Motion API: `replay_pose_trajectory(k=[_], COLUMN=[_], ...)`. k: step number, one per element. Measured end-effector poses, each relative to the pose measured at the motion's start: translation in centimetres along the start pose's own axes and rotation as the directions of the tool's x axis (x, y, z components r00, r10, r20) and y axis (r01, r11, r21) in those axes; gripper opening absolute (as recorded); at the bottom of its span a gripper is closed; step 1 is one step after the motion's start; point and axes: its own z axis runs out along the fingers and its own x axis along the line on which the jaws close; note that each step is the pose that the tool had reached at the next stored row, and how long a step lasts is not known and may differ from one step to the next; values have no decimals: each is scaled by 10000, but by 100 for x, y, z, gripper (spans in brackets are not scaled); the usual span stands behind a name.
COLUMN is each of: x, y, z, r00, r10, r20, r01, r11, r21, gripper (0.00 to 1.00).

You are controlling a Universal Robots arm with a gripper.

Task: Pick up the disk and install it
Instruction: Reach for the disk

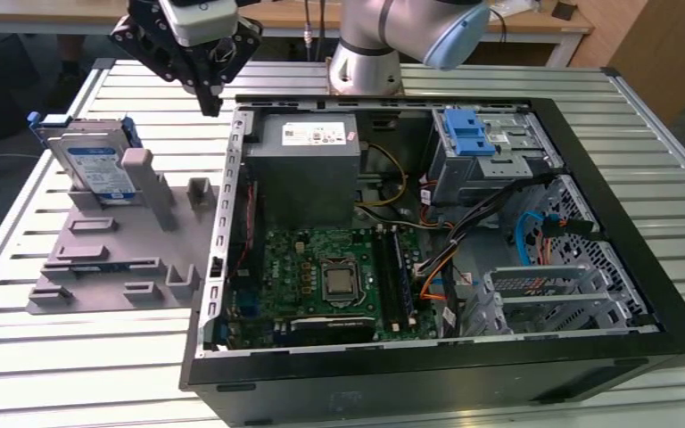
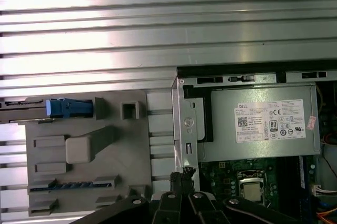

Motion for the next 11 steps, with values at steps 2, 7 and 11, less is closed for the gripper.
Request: replay_pose_trajectory(k=[2, 7, 11], x=[12, 43, 67], y=[0, -1, -2], z=[0, -1, -1], r00=[10000, 10000, 10000], r10=[0, -1, 0], r20=[0, 0, 0], r01=[0, 1, 0], r11=[10000, 10000, 10000], r21=[0, 0, 1], gripper=[11, 11, 11])
